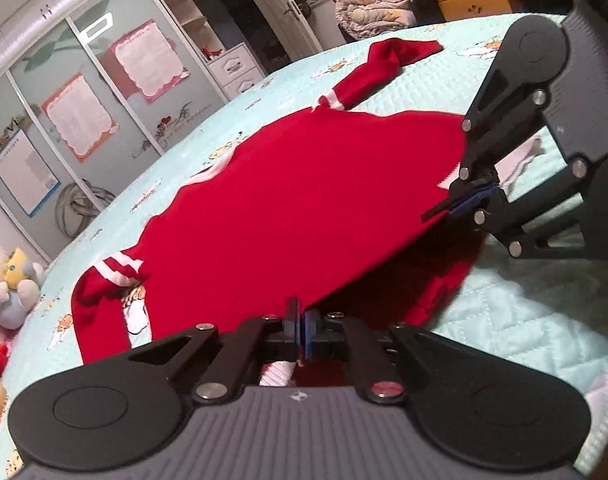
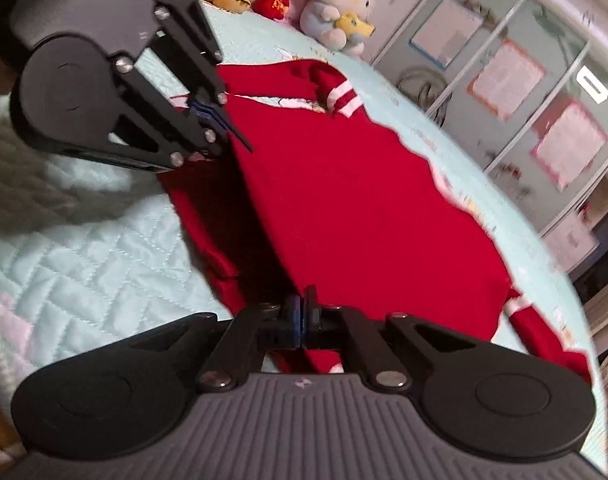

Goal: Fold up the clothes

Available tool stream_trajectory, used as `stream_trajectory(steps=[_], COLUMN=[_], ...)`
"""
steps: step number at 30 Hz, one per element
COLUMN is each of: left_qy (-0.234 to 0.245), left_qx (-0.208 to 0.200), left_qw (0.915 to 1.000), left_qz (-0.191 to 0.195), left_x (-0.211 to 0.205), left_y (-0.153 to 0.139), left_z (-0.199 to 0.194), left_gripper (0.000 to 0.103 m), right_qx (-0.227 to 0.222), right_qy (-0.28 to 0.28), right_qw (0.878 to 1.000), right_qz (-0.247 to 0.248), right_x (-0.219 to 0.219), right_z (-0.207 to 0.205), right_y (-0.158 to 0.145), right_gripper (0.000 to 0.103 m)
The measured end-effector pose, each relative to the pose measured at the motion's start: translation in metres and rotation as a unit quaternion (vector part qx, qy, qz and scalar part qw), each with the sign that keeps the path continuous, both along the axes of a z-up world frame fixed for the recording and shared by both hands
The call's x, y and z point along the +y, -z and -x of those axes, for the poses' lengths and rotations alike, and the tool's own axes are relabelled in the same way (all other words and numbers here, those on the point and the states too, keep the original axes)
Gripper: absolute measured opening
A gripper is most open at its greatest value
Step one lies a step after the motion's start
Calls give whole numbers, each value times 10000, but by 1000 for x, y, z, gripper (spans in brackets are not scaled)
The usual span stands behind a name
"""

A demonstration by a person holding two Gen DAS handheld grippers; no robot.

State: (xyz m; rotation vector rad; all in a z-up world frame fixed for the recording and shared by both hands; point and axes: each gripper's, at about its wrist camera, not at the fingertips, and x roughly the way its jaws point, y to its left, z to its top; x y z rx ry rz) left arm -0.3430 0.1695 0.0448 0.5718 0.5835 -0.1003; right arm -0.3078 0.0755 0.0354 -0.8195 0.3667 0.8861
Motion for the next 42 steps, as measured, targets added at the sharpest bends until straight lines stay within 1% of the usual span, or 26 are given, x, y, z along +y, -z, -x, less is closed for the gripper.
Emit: stream_trajectory(steps=[3, 5, 7, 12, 14, 16, 17, 19, 21, 23, 24, 26, 27, 28, 29, 31, 32, 33, 35, 36, 38, 42], left_qy=[257, 302, 247, 125, 126, 83, 48, -38, -93, -116, -125, -153, -161, -163, -121, 27, 153, 315, 489, 509, 454, 384], left_qx=[212, 295, 233, 16, -29, -92, -132, -236, -347, -443, -481, -544, -589, -644, -630, -503, -356, -149, 307, 432, 449, 345], left_qw=[9992, 9986, 9990, 9999, 9998, 9999, 9999, 9995, 9989, 9982, 9980, 9975, 9973, 9971, 9973, 9981, 9989, 9993, 9983, 9976, 9978, 9986], left_qz=[-211, -323, -300, -94, -160, -99, -23, 183, 316, 375, 382, 416, 408, 380, 365, 352, 278, 155, -122, -182, -181, -88], left_x=[-2, -3, -1, 2, 1, 2, 2, 6, 9, 11, 12, 13, 13, 13, 13, 12, 11, 8, 6, 7, 5, 5], left_y=[9, 18, 19, 2, 2, 0, -3, -11, -20, -27, -30, -35, -37, -40, -41, -44, -40, -32, -8, 3, 11, 7], left_z=[14, 19, 20, 12, 11, 11, 12, 11, 9, 6, 4, -1, -3, -5, -4, 0, 6, 14, 23, 25, 22, 17], left_gripper=[1, 1, 1, 1, 2, 2, 2, 2, 2, 2, 2, 2, 2, 2, 2, 1, 1, 1, 1, 1, 1, 3], right_qx=[199, 249, 235, 277, 53, -141, -180, -256, -362, -398, -382, -350, -334, -318, -302, -269, -253, -237, -186, -191, -203, -321], right_qy=[-114, -190, -164, -44, -3, 69, 93, 141, 129, 161, 199, 276, 314, 352, 391, 467, 505, 544, 362, 281, 239, 206], right_qw=[9996, 9992, 9993, 9996, 10000, 9999, 9998, 9995, 9991, 9988, 9988, 9987, 9986, 9985, 9984, 9981, 9979, 9977, 9992, 9993, 9991, 9986], right_qz=[172, 266, 238, 46, 33, -34, -58, -105, -173, -216, -226, -246, -256, -266, -275, -295, -305, -315, -3, 169, 301, 372], right_x=[-5, -8, -8, -6, -8, -9, -10, -10, -10, -10, -10, -11, -11, -11, -11, -12, -12, -13, -18, -19, -16, -11], right_z=[10, 16, 16, 11, 13, 17, 17, 18, 19, 16, 14, 8, 5, 3, 0, -5, -8, -11, -1, 3, 4, 2], right_y=[0, 5, 5, 0, 3, 6, 6, 7, 8, 6, 5, 1, 0, -2, -4, -7, -9, -11, 0, 7, 14, 12], right_gripper=[0, 0, 0, 0, 0, 0, 2, 11, 39, 49, 50, 48, 44, 34, 2, 0, 0, 0, 0, 0, 0, 1])
